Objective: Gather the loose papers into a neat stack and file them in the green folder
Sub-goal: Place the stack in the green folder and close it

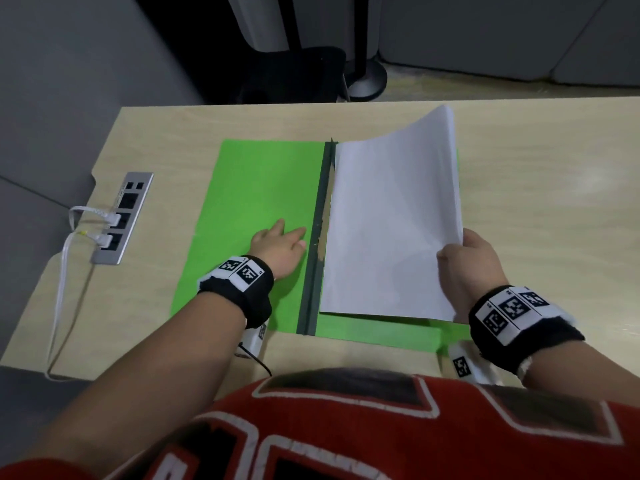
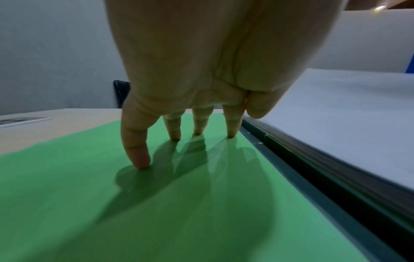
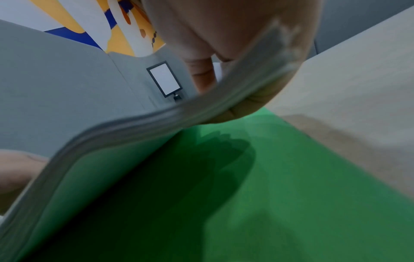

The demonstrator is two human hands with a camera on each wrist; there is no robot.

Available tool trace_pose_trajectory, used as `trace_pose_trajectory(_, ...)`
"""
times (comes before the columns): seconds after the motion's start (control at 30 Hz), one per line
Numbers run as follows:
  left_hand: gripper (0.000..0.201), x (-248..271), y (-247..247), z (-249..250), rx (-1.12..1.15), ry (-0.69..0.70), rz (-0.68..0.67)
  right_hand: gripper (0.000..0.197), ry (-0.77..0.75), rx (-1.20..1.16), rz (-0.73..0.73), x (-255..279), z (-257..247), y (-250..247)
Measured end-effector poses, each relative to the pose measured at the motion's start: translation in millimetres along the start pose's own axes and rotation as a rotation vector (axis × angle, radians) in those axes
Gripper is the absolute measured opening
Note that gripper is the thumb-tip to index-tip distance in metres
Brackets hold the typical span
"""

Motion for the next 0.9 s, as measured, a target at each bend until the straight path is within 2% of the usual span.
trace_pose_trajectory(0.2,0.050,2,-1,4,-0.001,-0.008,-0.002,0.028,0.058,0.149,0.015,-2,11,-1)
trace_pose_trajectory(0.63,0.051,-2,-8,-2,0.016,-0.008,0.026,0.024,0.021,0.455,0.070,2,14,4)
trace_pose_trajectory(0.73,0.056,-5,-26,-22,0.120,-0.139,0.194,0.026,0.024,0.533,0.092,1,14,7)
trace_pose_trajectory(0.8,0.062,-4,-39,-49,0.162,-0.333,0.300,0.029,0.036,0.571,0.109,-1,17,8)
trace_pose_trajectory(0.9,0.093,-6,-48,-95,0.281,-0.636,0.284,0.034,0.076,0.616,0.126,-4,21,9)
Point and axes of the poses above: each hand's wrist, its own x-axis away from the middle knuckle, its own y-axis out of the palm, z = x × y, the point moved 4 cm from there along -x, towards the middle knuckle, and after that the axes turned 6 degrees about x, right-handed, at the moved point
